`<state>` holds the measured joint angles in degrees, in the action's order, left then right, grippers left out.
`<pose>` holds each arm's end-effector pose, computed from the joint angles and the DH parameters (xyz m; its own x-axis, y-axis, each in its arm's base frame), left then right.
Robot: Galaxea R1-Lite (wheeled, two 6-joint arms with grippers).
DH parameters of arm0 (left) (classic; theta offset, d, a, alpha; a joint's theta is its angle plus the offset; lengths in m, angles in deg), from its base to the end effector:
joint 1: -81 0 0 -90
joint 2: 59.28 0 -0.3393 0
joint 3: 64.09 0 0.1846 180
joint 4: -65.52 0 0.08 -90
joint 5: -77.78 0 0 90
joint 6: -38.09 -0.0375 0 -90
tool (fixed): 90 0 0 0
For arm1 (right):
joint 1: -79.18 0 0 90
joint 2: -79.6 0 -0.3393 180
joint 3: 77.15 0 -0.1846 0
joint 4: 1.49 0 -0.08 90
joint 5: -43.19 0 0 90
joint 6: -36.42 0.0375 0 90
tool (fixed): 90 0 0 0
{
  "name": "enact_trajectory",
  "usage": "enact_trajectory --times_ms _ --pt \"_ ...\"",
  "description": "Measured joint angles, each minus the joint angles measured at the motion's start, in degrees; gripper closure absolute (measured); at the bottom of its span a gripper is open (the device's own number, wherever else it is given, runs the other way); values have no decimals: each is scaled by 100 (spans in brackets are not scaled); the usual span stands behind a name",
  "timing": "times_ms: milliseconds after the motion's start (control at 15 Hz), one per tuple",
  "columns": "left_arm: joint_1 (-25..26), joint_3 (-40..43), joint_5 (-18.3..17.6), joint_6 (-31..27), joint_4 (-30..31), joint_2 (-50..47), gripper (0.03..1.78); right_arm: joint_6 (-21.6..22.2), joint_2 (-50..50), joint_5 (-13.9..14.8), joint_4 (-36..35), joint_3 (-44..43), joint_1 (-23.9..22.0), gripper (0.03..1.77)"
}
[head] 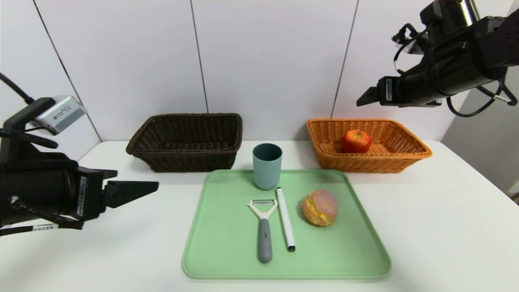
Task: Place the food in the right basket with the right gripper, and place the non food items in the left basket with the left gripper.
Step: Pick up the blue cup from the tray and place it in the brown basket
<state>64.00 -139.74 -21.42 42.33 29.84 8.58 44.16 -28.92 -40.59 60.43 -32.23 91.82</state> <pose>0.1498 -0.0521 0.2846 0.7876 -0.4080 -0.4618 0.3895 0.9103 -0.1399 0.3605 0.0767 0.3364 0.8148 0.0717 -0.5753 -0.0541 0.9974 0.0477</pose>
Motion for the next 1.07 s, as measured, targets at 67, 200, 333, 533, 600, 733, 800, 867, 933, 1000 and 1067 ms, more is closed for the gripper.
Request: enact_trajectory --times_ms 67,200,333,533,600,733,800,867,933,1000,1067 --pt "-256 7 0 -4 300 135 12 20 157 -21 108 15 102 12" --pt "-711 88 -5 -9 879 450 12 162 491 -40 268 107 345 11" --pt "-1025 197 -7 -22 1457 789 12 217 844 -129 323 260 581 11" --pt "-1499 297 -9 -61 2235 1373 12 229 1368 -305 347 563 836 11" --pt "-1646 319 -7 -85 2419 1571 12 229 1512 -313 349 664 900 11" --pt "-1919 352 0 -102 2818 1975 12 229 1715 -311 347 819 952 11" --pt "-2050 374 -2 -105 3098 2183 12 226 1790 -311 345 905 952 11" --pt "-2142 390 -5 -111 3371 2365 12 223 1842 -311 345 968 952 11" --pt "-2210 402 -2 -116 3654 2556 12 223 1877 -308 340 998 951 11" --pt "-2252 412 -5 -122 3907 2732 12 221 1902 -308 340 1014 955 11" --pt "-2278 418 -5 -149 4136 2906 12 223 1916 -308 340 1025 959 11"
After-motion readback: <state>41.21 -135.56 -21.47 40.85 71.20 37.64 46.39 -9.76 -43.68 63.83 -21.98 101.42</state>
